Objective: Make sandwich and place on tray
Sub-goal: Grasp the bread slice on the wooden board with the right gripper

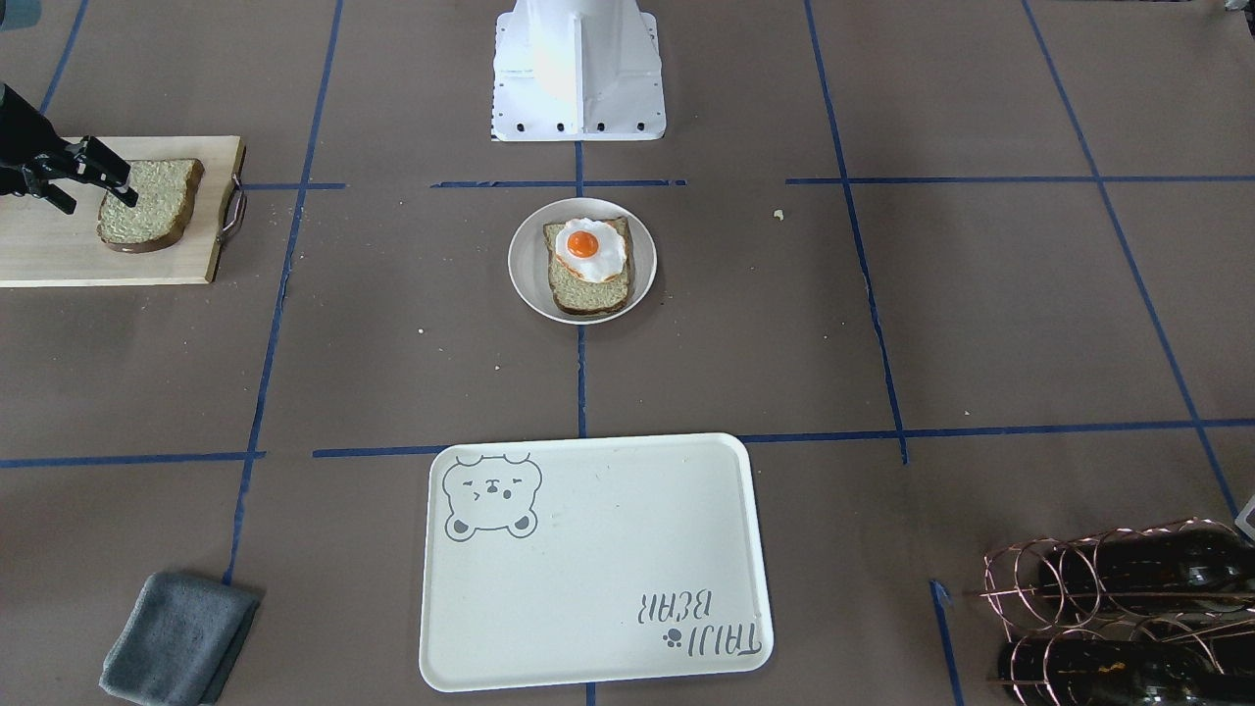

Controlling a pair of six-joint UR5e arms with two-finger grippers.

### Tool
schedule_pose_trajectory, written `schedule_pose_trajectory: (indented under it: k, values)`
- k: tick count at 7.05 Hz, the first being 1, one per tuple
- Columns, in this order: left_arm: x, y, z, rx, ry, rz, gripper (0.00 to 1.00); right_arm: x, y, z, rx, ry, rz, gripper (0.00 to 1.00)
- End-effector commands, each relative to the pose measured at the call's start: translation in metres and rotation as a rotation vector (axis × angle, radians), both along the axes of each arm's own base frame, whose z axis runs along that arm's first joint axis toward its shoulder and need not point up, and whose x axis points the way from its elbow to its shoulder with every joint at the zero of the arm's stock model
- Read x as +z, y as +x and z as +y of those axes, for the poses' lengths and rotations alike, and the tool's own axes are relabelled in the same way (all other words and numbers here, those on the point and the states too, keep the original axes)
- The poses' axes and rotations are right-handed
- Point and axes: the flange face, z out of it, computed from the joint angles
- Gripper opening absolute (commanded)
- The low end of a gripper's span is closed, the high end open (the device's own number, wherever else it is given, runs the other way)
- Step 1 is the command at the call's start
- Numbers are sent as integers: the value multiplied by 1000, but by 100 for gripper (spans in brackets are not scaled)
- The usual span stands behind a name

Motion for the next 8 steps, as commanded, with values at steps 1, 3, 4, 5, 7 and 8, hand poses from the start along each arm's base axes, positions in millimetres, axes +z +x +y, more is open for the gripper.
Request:
schedule_pose_trajectory:
  k: [1, 3, 4, 5, 7, 8]
  values:
    - [0, 0, 0, 0, 1, 0, 100, 37, 5, 10, -4, 10, -20, 73]
    - [-2, 0, 0, -1, 2, 0, 100, 33, 4, 11, 26, -32, -43, 18]
    - [-2, 0, 0, -1, 2, 0, 100, 33, 4, 11, 26, -32, -43, 0]
    - [-1, 0, 0, -1, 1, 0, 100, 30, 2, 11, 24, -27, -48, 0]
    - [-1, 0, 0, -1, 1, 0, 100, 17, 0, 8, 23, -11, -69, 0]
    - [-2, 0, 0, -1, 2, 0, 100, 12, -1, 8, 21, -5, -77, 0]
